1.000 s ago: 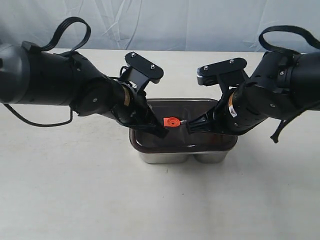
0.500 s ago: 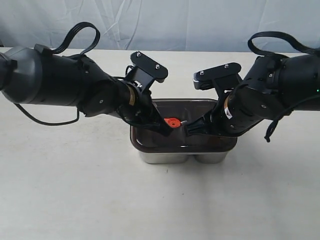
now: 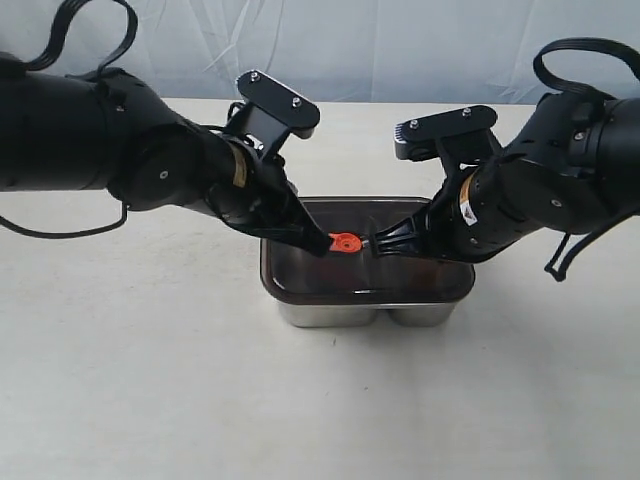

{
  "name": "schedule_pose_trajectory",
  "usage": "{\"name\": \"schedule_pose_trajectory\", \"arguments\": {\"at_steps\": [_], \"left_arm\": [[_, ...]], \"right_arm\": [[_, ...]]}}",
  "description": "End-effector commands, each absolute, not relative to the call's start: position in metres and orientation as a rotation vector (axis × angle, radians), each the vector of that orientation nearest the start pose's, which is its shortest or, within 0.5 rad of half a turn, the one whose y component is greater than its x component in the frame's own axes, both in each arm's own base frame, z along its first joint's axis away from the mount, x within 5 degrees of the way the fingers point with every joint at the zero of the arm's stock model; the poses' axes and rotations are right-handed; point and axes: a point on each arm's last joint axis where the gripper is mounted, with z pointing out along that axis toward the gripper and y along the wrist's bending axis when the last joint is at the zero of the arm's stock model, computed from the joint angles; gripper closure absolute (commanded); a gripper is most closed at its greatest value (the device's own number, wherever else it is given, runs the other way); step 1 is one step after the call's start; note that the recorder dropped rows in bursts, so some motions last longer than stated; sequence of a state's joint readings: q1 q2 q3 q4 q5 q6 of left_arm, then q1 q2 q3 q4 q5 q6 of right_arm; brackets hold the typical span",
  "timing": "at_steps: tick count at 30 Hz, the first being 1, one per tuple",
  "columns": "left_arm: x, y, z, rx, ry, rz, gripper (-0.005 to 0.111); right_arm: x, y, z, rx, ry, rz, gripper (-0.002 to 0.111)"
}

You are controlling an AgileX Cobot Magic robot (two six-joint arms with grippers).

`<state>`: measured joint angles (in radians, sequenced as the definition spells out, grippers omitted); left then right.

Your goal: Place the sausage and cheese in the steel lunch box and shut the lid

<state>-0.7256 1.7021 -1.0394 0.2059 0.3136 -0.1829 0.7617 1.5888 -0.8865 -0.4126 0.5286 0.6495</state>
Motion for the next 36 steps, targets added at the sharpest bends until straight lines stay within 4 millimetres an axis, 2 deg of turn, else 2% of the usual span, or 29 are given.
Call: {"name": "schedule_pose_trajectory", "arguments": {"at_steps": [1,3,4,6,11,16,22,25,29,36], "left_arm": [[0.258,-0.23,0.212,0.859,2.367,-0.247,0.107],[0.242,-0.239,0.204,0.956,2.381,-0.255,0.107],[0.228,-0.246,0.198,1.041,2.373,-0.26,0.107],[0.216,-0.253,0.193,1.088,2.34,-0.282,0.107],[0.215,-0.252,0.158,1.114,2.451,-0.231,0.107],[0.215,-0.253,0.145,1.128,2.487,-0.211,0.107],[0.215,-0.252,0.145,1.13,2.492,-0.207,0.107],[0.215,-0.252,0.145,1.131,2.495,-0.205,0.107],[0.215,-0.252,0.152,1.129,2.467,-0.214,0.107],[0.214,-0.25,0.182,1.104,2.374,-0.253,0.107]], "right_arm": [[0.229,0.193,0.201,-0.534,2.585,0.1,0.109],[0.228,0.193,0.201,-0.527,2.594,0.098,0.109],[0.228,0.192,0.201,-0.526,2.597,0.095,0.109],[0.228,0.191,0.2,-0.528,2.604,0.083,0.109],[0.227,0.19,0.198,-0.538,2.624,0.058,0.109],[0.227,0.19,0.187,-0.564,2.671,0.013,0.109],[0.229,0.192,0.173,-0.576,2.713,-0.017,0.109],[0.229,0.192,0.173,-0.576,2.712,-0.016,0.109],[0.228,0.191,0.183,-0.566,2.679,0.016,0.109],[0.225,0.187,0.208,-0.552,2.601,0.066,0.109]]}}
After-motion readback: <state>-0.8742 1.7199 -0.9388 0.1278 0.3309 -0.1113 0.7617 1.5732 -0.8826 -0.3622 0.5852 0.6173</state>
